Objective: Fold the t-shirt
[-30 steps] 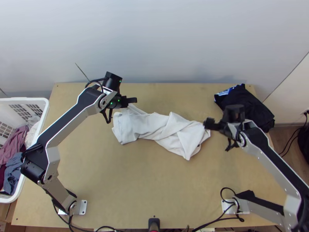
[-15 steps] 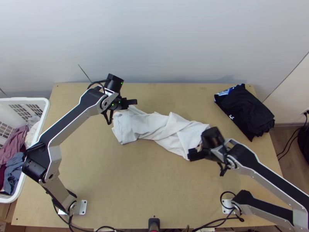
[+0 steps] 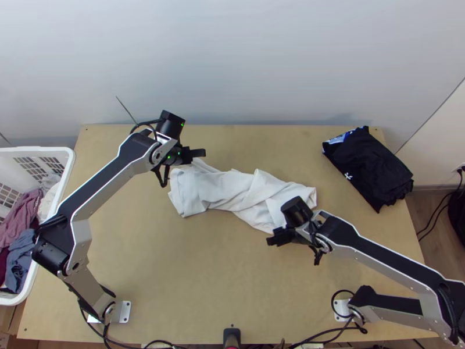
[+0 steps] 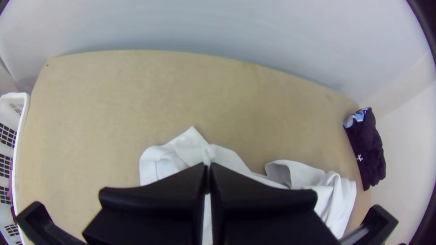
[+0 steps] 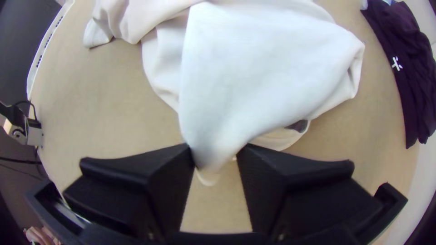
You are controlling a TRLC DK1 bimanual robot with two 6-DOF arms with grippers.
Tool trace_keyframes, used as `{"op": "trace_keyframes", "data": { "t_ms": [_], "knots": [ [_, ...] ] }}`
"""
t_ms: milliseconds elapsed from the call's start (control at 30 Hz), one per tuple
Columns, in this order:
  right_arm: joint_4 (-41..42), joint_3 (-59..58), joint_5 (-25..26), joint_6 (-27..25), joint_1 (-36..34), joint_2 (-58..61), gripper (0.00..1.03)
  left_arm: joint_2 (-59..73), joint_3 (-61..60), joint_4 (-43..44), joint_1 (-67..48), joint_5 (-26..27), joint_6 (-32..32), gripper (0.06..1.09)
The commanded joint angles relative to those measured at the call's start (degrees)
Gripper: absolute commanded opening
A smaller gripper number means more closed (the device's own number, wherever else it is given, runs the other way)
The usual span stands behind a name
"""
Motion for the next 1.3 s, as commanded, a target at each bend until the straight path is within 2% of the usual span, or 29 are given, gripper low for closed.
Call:
{"op": "trace_keyframes", "data": {
  "t_ms": [0,167,300,400,633,867,1067,1267],
  "knots": [
    [0.9,0.6,0.4,-1.1,-5.6,-3.2,0.03,-1.8,-1.3,-0.3,0.4,-0.1,0.1,0.1],
    [-0.8,4.9,0.5,-3.9,-12.3,-8.7,0.03,-4.5,-1.7,-0.3,0.8,-0.1,0.1,0.1],
    [-6.1,14.5,0.4,-6.8,-19.2,-8.2,0.03,-6.6,0.8,-0.5,2.6,-0.1,0.0,0.1],
    [-6.8,20.9,0.4,-8.7,-23.3,-8.1,0.03,-7.3,4.4,-1.4,5.3,-0.3,0.0,0.1],
    [-8.2,34.2,0.8,-9.7,-30.1,-7.1,0.03,-8.7,15.8,-3.9,11.5,-4.9,1.2,0.1],
    [-7.4,45.4,7.3,-11.2,-32.9,-7.3,0.03,-11.6,26.3,-4.2,16.9,-6.4,5.7,0.1],
    [-2.4,51.8,15.1,-16.6,-33.0,-8.9,0.03,-13.8,34.2,-5.1,20.8,-6.5,7.5,0.1],
    [-4.3,52.3,16.2,-19.8,-32.5,-14.6,0.03,-21.4,32.0,-5.1,19.9,-6.4,9.1,0.1]
  ]
}}
